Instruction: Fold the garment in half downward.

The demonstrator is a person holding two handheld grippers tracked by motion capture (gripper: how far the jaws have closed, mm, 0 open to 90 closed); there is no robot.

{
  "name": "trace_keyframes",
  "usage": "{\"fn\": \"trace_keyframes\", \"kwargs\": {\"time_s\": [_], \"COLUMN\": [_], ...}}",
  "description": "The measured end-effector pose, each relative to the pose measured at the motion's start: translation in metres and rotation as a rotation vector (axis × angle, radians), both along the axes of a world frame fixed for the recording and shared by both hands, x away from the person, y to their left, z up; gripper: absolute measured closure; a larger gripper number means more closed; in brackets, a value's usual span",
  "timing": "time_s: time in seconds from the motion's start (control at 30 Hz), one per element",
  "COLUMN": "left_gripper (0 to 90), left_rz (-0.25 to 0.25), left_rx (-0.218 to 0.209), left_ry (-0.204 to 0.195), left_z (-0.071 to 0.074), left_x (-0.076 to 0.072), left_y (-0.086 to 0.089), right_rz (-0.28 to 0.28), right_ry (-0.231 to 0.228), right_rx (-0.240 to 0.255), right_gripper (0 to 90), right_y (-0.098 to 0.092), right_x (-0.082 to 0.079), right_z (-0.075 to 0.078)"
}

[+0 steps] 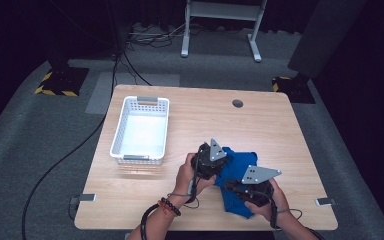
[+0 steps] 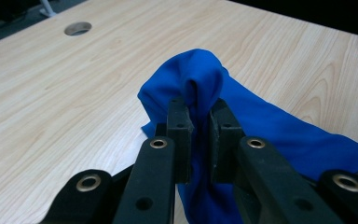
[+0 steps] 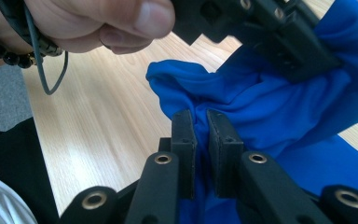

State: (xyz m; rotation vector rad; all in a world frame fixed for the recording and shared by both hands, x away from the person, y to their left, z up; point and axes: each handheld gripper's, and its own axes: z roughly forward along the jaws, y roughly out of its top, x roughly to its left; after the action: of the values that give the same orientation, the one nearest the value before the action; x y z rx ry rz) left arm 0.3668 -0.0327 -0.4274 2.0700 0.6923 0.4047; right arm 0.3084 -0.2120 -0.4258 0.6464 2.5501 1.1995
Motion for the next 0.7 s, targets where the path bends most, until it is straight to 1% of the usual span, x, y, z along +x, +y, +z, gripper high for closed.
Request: {"fn": "trace_keyframes", "kwargs": {"time_s": [0.2, 0.3, 0.37, 0.43, 0.47, 0.53, 0.6, 0.63, 0.7], "left_gripper": [81.3, 81.3, 81.3, 81.2, 81.2, 81.1, 80.5, 79.7, 75.8], "left_rz": [-0.014, -0.014, -0.024, -0.034, -0.038, -0.04, -0.04, -0.039, -0.032], "left_rx": [0.019, 0.021, 0.024, 0.039, 0.041, 0.029, 0.027, 0.025, 0.007], "left_ry": [0.019, 0.014, 0.026, 0.031, 0.037, 0.058, 0.084, 0.092, 0.125], "left_z": [-0.008, -0.014, -0.018, -0.023, -0.024, -0.028, -0.032, -0.034, -0.038], "left_x": [0.005, 0.006, 0.007, 0.008, 0.009, 0.012, 0.016, 0.018, 0.022], "left_y": [-0.02, -0.03, -0.037, -0.045, -0.048, -0.054, -0.059, -0.061, -0.064], "right_rz": [-0.059, -0.084, -0.097, -0.115, -0.123, -0.141, -0.158, -0.167, -0.185], "right_ry": [0.023, 0.047, 0.076, 0.087, 0.1, 0.105, 0.116, 0.122, 0.135], "right_rx": [0.025, 0.028, 0.042, 0.037, 0.035, 0.023, 0.022, 0.017, 0.012], "right_gripper": [82.7, 82.8, 82.7, 82.7, 82.7, 82.7, 82.5, 82.4, 82.2], "right_y": [-0.02, -0.03, -0.037, -0.044, -0.047, -0.053, -0.059, -0.061, -0.066], "right_x": [0.001, 0.002, 0.004, 0.004, 0.005, 0.006, 0.007, 0.008, 0.01], "right_z": [-0.006, -0.011, -0.015, -0.02, -0.023, -0.027, -0.031, -0.034, -0.039]}}
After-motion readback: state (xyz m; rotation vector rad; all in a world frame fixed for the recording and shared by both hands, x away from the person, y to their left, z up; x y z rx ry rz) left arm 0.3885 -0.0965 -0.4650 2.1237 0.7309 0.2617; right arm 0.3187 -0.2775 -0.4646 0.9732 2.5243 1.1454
